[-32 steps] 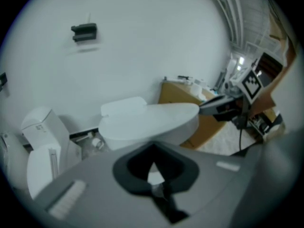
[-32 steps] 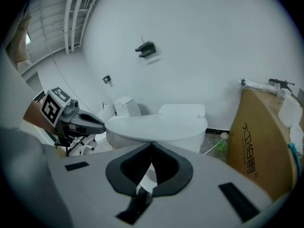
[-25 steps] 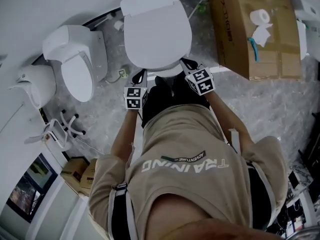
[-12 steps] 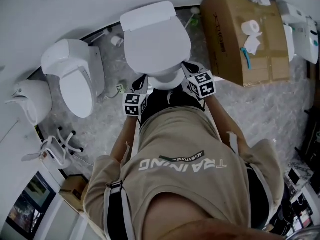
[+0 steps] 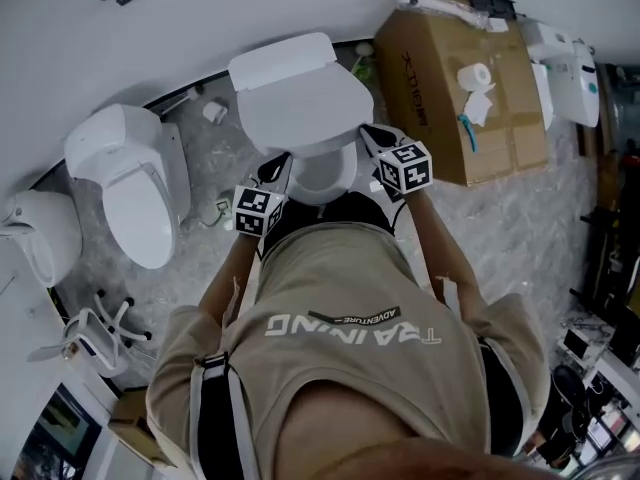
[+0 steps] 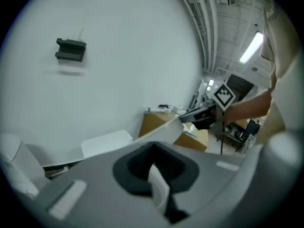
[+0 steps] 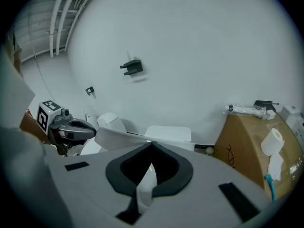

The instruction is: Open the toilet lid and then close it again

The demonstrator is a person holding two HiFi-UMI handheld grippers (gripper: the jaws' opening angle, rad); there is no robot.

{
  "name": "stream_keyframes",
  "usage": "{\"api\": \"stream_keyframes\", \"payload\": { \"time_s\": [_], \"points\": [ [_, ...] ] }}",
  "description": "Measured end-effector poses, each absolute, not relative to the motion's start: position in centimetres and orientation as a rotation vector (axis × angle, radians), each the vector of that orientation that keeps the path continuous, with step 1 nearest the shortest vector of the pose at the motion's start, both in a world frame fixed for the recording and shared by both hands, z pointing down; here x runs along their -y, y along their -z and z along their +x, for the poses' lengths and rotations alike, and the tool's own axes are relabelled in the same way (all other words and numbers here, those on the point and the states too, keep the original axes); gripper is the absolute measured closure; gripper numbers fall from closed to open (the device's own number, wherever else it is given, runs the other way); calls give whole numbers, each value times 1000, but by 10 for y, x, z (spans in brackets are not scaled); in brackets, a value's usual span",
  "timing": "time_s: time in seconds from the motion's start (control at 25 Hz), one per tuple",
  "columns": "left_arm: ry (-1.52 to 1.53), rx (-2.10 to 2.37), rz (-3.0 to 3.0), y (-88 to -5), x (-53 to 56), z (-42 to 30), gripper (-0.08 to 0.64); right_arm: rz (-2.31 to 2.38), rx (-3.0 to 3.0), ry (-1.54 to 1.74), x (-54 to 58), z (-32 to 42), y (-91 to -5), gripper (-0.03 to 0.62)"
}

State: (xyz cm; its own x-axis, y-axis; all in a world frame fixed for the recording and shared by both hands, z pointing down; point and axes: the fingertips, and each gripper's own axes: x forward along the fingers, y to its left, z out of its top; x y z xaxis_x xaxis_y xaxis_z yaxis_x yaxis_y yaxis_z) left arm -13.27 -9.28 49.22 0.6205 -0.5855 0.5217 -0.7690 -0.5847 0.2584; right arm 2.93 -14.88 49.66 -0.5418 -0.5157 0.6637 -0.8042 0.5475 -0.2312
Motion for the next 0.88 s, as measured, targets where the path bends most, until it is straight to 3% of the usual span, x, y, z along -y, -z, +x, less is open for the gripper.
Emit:
{"api": "stream_keyframes", "payload": {
  "time_s": [0.88],
  "points": [
    [-533, 1353, 2336, -439, 203, -157, 555, 967, 2353, -616, 258, 4, -444, 578]
  ]
}}
